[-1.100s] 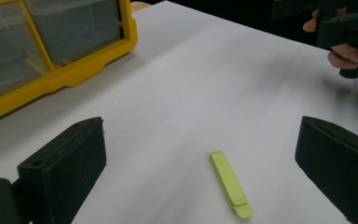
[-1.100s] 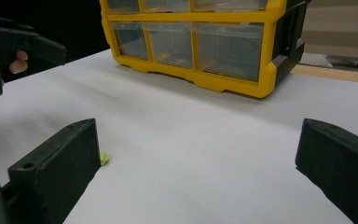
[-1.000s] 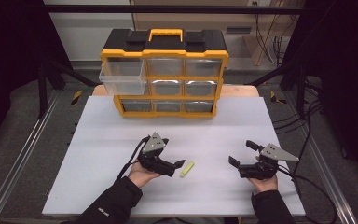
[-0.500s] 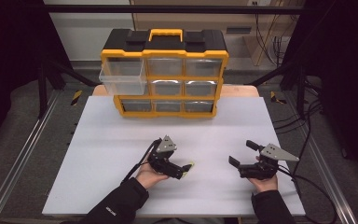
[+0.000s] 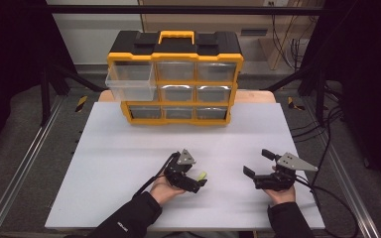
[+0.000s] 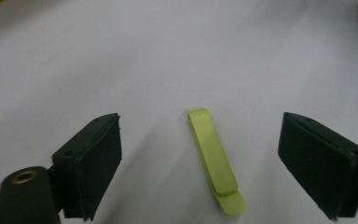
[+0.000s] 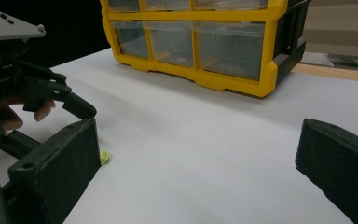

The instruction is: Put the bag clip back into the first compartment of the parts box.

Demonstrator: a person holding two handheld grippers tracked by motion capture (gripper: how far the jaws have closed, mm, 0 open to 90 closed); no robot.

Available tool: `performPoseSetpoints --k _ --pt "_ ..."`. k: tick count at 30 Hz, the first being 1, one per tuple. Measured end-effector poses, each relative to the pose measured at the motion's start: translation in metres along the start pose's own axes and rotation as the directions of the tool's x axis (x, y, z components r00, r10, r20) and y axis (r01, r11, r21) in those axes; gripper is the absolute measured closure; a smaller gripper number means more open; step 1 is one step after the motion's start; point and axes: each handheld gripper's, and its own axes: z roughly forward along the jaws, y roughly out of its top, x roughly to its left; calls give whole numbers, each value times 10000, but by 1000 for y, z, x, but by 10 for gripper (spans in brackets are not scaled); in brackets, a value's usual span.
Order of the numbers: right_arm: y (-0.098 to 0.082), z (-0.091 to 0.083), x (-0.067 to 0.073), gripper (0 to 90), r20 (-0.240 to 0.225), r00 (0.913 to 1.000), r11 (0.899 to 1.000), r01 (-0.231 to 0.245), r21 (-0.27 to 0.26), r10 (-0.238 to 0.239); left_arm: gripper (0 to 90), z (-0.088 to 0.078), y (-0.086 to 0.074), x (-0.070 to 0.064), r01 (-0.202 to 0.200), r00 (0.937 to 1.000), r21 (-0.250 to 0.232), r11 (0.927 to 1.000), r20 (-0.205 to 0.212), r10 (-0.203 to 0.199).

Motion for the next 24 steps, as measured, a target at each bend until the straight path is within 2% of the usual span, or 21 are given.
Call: performPoseSetpoints --k 2,4,9,24 --pt "0 0 0 5 -8 10000 10000 19 -26 -19 218 1 0 0 61 9999 9 10000 146 -61" --pt "0 0 0 5 3 10000 10000 20 -13 -20 227 3 1 -1 101 9999 119 9999 109 -102" --pt "0 1 0 5 -25 10000 10000 49 41 -49 336 7 0 -5 -65 10000 442 9990 6 65" --pt "0 1 0 5 -22 10000 10000 52 55 -52 575 13 0 -12 -54 9999 846 9964 -125 65"
